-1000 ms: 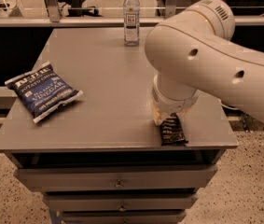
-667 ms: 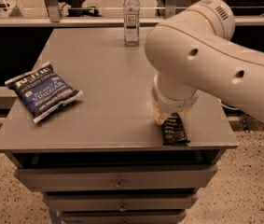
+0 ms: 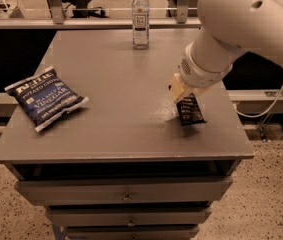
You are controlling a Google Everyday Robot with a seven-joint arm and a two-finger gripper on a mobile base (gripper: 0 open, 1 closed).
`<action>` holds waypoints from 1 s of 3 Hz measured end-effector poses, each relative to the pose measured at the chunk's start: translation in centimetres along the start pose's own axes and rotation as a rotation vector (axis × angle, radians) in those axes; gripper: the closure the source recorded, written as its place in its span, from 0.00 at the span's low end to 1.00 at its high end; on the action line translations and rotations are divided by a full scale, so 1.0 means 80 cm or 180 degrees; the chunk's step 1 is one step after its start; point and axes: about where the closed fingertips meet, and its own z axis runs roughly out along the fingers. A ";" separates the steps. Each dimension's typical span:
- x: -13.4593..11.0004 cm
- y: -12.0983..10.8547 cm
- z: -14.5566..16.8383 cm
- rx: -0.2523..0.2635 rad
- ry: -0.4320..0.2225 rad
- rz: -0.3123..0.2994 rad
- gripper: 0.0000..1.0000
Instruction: Move rxbar chocolate near blue plastic bottle
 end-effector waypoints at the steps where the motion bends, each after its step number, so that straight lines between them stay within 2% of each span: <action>1: -0.020 0.002 -0.017 -0.0033 -0.0128 -0.0230 1.00; 2: -0.019 0.003 -0.016 -0.0034 -0.0124 -0.0230 1.00; 3: -0.043 0.003 -0.013 -0.0063 -0.0305 -0.0260 1.00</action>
Offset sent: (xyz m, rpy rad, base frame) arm 0.0092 0.0046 0.0202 0.0009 -0.0468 0.0664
